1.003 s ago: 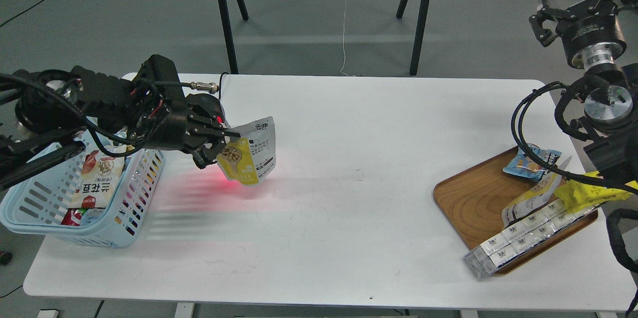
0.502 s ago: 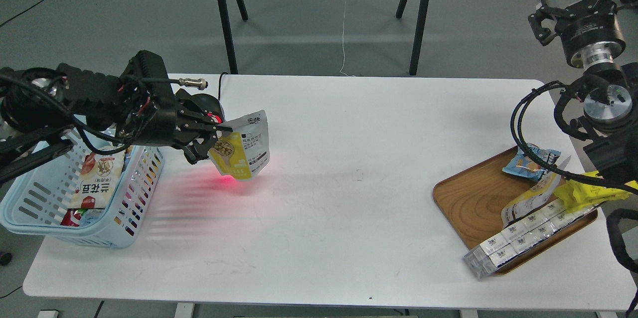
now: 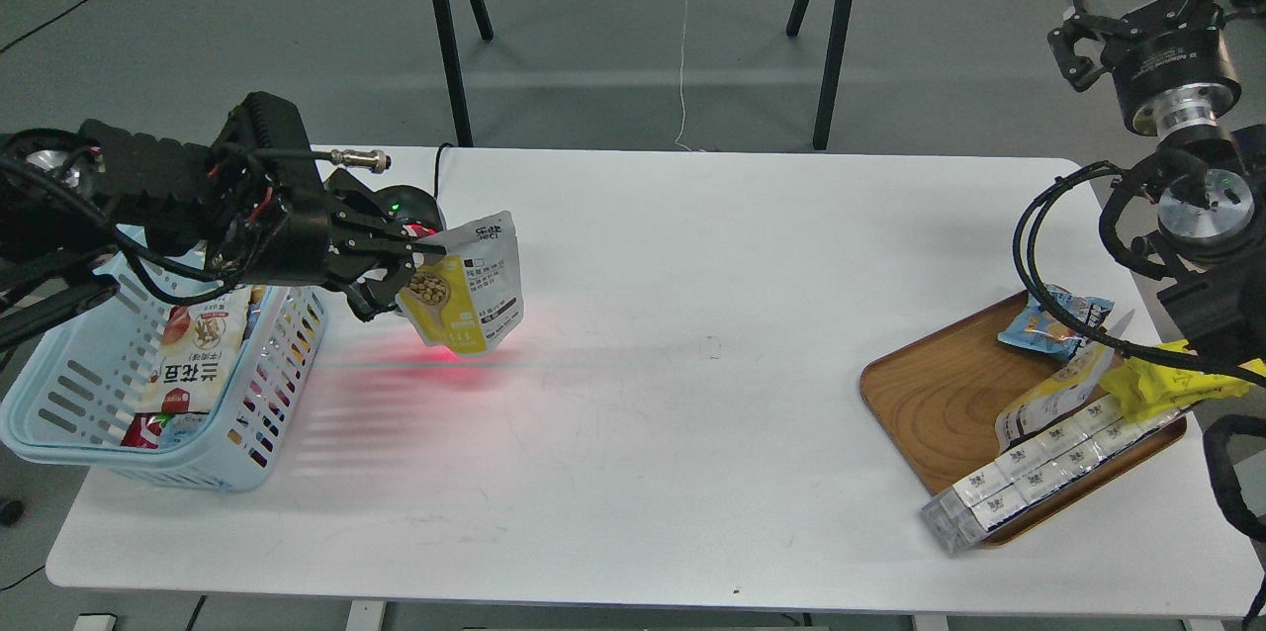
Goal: Scan snack and place in basket
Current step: 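Hold the yellow pouch in front of the barcode scanner with left gripper, then move the pouch over the blue basket and release it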
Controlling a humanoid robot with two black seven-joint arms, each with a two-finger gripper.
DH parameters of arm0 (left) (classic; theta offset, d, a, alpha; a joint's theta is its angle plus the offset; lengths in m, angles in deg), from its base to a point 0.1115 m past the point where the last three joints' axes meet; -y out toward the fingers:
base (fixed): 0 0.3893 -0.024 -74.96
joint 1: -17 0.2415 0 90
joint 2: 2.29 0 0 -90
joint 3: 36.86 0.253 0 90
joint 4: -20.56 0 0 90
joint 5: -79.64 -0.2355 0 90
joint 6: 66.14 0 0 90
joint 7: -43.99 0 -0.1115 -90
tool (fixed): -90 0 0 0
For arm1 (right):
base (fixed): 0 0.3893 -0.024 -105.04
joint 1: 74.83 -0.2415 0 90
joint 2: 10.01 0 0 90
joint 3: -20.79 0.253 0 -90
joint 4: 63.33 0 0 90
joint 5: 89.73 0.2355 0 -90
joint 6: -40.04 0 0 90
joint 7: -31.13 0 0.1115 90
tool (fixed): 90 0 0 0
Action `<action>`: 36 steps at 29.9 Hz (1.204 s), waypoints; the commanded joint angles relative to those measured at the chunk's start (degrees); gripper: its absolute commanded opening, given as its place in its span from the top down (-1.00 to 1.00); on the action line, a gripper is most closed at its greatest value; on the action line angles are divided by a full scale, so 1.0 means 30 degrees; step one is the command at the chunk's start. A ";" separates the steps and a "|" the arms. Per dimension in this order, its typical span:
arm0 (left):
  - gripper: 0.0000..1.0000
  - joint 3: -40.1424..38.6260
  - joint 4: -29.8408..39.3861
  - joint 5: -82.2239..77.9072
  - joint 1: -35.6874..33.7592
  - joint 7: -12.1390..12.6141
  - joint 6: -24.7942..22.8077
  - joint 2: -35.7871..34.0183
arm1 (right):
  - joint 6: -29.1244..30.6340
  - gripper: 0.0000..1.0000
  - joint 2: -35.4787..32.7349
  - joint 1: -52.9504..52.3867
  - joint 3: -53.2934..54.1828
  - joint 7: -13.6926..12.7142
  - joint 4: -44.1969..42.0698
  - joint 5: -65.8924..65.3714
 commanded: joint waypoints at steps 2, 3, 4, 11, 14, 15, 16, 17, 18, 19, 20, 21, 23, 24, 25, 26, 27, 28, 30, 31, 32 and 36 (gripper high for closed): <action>0.97 -0.0466 0.1379 0.0000 0.0119 0.0000 -0.0023 -0.1454 | 0.0000 -0.99 -0.0088 0.0024 -0.0026 -0.0030 -0.0005 0.0001; 0.97 -0.0495 0.1759 0.0000 0.0090 0.0000 -0.0023 -0.1835 | 0.0000 -0.99 -0.0088 0.0024 -0.0026 -0.0001 -0.0005 0.0001; 0.97 -0.0524 0.2024 0.0000 0.0090 0.0000 -0.0023 -0.2187 | 0.0000 -0.99 -0.0088 0.0024 -0.0026 -0.0030 -0.0034 0.0001; 0.96 -0.1989 0.2408 0.0000 0.0119 0.0000 0.0327 -0.4881 | 0.0000 -0.99 -0.0059 0.0054 -0.0056 -0.0001 -0.0034 -0.0028; 0.96 -0.1902 0.2378 0.0000 0.0148 0.0000 0.1612 -0.6666 | 0.0000 -0.99 -0.0088 0.0054 -0.0056 -0.0030 -0.0034 -0.0028; 0.96 -0.1815 0.2349 0.0000 0.0149 0.0000 0.2169 -0.7195 | 0.0000 -0.99 -0.0117 0.0054 -0.0056 -0.0030 -0.0034 -0.0028; 0.96 -0.1727 0.2262 0.0000 0.0207 0.0000 0.2842 -0.7693 | 0.0000 -0.99 -0.0117 0.0054 -0.0056 -0.0030 -0.0034 -0.0028; 0.96 -0.1581 0.2116 0.0000 0.0265 0.0000 0.3429 -0.8133 | 0.0000 -0.99 -0.0146 0.0054 -0.0056 -0.0030 -0.0034 -0.0028; 0.96 -0.1289 0.1854 0.0000 0.0411 0.0000 0.4043 -0.8601 | 0.0000 -0.99 -0.0147 0.0054 -0.0056 -0.0030 -0.0034 -0.0028; 0.96 -0.0938 0.1648 0.0000 0.0470 0.0000 0.4543 -0.9012 | 0.0000 -0.99 -0.0147 0.0054 -0.0056 -0.0030 -0.0034 -0.0028; 0.96 -0.0500 0.1327 0.0000 0.0500 0.0000 0.5128 -0.9393 | 0.0000 -0.99 -0.0147 0.0054 -0.0056 -0.0030 -0.0034 -0.0028; 0.96 -0.0089 0.1034 0.0000 0.0529 0.0000 0.5656 -0.9687 | 0.0000 -0.99 -0.0147 0.0083 -0.0056 -0.0030 -0.0034 -0.0028; 0.96 0.0935 0.0506 0.0000 0.0530 0.0000 0.6769 -1.0128 | 0.0000 -0.99 -0.0089 0.0112 -0.0085 -0.0030 -0.0034 -0.0028; 0.96 0.1433 0.0271 0.0000 0.0530 0.0000 0.7267 -1.0333 | 0.0000 -0.99 -0.0030 0.0112 -0.0085 -0.0030 -0.0034 -0.0028; 0.96 0.1931 0.0008 0.0000 0.0530 0.0000 0.7794 -1.0480 | 0.0000 -0.99 0.0000 0.0112 -0.0085 -0.0030 -0.0034 -0.0028; 0.96 0.2342 -0.0256 0.0000 0.0530 0.0000 0.8293 -1.0568 | 0.0000 -0.99 0.0029 0.0141 -0.0085 -0.0030 -0.0034 -0.0028; 0.96 0.2666 -0.0578 0.0000 0.0530 0.0000 0.8762 -1.0598 | 0.0000 -0.99 0.0029 0.0142 -0.0085 -0.0030 -0.0034 -0.0028; 0.96 0.2988 -0.0871 0.0000 0.0530 0.0000 0.9056 -1.0598 | 0.0000 -0.99 0.0029 0.0142 -0.0085 -0.0030 -0.0034 -0.0028; 0.96 0.3487 -0.1603 0.0000 0.0530 0.0000 0.9468 -1.0598 | 0.0000 -0.99 0.0029 0.0171 -0.0085 -0.0030 -0.0034 -0.0028; 0.96 0.3692 -0.1925 0.0000 0.0530 0.0000 0.9586 -1.0569 | 0.0000 -0.99 0.0029 0.0171 -0.0085 -0.0030 -0.0034 -0.0028; 0.96 0.3810 -0.2189 0.0000 0.0530 0.0000 0.9703 -1.0540 | 0.0000 -0.99 0.0029 0.0142 -0.0085 -0.0030 -0.0034 -0.0028; 0.96 0.4219 -0.2661 0.0000 0.0588 0.0000 0.9879 -1.0540 | 0.0000 -0.99 0.0029 0.0171 -0.0085 -0.0030 -0.0034 -0.0028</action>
